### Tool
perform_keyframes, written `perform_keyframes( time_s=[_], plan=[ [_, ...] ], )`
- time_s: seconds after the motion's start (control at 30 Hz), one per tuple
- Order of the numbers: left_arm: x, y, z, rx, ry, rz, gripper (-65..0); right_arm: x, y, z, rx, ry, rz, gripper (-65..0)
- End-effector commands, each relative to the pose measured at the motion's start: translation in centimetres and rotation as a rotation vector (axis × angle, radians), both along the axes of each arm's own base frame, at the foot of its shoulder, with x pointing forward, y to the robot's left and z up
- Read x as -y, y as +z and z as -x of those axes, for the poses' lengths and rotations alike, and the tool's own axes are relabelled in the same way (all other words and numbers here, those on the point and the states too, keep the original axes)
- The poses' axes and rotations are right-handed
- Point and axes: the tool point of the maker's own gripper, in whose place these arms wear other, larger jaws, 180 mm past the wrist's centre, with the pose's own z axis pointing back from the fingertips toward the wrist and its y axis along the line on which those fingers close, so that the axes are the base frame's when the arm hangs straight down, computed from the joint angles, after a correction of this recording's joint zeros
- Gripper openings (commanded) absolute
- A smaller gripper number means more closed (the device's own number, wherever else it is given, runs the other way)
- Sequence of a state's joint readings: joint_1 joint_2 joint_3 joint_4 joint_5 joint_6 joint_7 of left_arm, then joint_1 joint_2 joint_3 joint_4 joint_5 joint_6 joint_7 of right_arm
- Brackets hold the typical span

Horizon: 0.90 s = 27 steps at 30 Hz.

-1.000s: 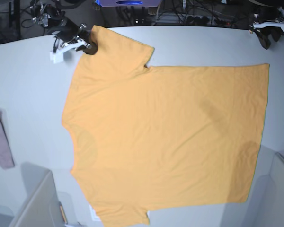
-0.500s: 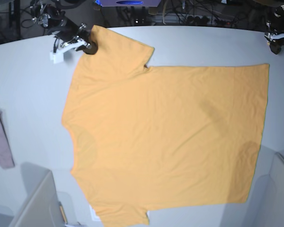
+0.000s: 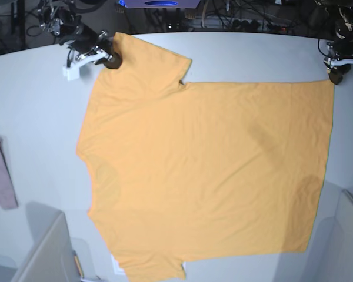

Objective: Fold the T-shirt properly
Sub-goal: 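Grasp the shirt corners with both grippers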

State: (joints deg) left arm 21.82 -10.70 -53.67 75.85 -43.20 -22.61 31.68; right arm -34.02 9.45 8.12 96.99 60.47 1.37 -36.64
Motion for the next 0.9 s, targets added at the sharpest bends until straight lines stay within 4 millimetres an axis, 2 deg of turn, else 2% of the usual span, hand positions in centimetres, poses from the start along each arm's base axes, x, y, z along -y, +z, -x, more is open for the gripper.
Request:
perform_keyframes(
  time_s=[0.0, 0.2, 0.4, 0.73, 0.77, 0.87],
  plan=[
    [0.9, -0.5, -0.1, -0.025, -0.049, 0.019, -31.8, 0.6, -0.5, 0.7, -0.034, 0.003, 0.034, -65.0],
    [1.9, -2.1, -1.2, -0.031, -0.069, 0.068, -31.8, 0.6, -0.5, 0.7, -0.034, 0.003, 0.034, -65.0],
    [2.8, -2.0, -2.3, -0.006, -0.100, 0.078, -33.6, 0.6, -0.5, 0.6, -0.033, 0.003, 0.034, -65.0],
    [2.9, -1.4, -3.6, 0.022, -0.112, 0.071, -63.2, 0.7, -0.4, 0.1, -0.021, -0.001, 0.036, -65.0],
    [2.9, -1.3, -3.7, 0.024, -0.114, 0.067, -65.0, 0.7, -0.4, 0.1, -0.019, -0.001, 0.036, -65.0],
    [3.8, -1.4, -3.9, 0.008, -0.158, 0.064, -65.0, 0.7, -0.2, -0.1, -0.015, -0.004, 0.033, -65.0]
  ],
)
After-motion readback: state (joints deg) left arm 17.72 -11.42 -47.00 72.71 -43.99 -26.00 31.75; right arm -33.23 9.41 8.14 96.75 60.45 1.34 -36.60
